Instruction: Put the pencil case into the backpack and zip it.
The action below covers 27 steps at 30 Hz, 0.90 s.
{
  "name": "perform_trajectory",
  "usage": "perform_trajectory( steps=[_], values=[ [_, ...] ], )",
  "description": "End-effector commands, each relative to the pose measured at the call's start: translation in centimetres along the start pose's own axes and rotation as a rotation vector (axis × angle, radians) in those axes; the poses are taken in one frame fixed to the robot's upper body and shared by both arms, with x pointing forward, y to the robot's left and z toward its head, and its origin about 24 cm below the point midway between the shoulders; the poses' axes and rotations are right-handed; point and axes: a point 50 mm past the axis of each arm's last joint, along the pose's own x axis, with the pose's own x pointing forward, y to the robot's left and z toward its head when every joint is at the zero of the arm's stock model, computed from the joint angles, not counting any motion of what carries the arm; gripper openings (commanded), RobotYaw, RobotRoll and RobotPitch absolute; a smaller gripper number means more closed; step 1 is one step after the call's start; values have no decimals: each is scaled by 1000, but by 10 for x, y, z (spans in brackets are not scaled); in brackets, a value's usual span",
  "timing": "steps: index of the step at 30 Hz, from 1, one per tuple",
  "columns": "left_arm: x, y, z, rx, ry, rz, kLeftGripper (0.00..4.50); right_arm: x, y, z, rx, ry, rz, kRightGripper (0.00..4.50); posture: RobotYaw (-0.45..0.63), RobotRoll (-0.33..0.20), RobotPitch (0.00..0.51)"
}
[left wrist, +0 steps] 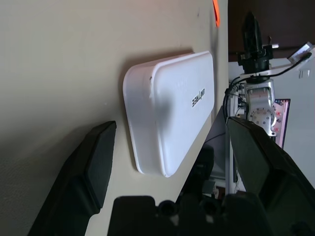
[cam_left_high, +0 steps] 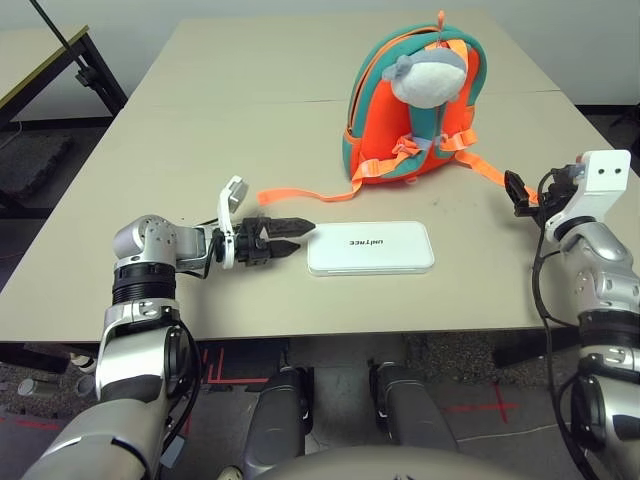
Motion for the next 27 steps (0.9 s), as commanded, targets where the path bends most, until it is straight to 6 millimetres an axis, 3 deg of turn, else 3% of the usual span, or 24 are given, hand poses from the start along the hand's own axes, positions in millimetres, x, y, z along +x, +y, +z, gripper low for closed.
perform_trajectory(
  steps=[1, 3, 13, 27],
  values=[
    [0, 10, -7, -35, 33, 46, 4500, -6, 5, -5, -64, 96, 103, 4313, -195, 0, 128],
    [1, 10, -7, -33, 35, 49, 4500, -9, 9, -8, -87, 144, 169, 3855, -195, 0, 128],
    [4, 11, -9, -29, 48, 56, 4500, -21, 38, -12, -211, 271, 432, 44, -193, 0, 132],
    [5, 10, -10, -29, 54, 56, 4500, -38, 68, -8, -286, 404, 700, 44, -189, 0, 134]
  ],
)
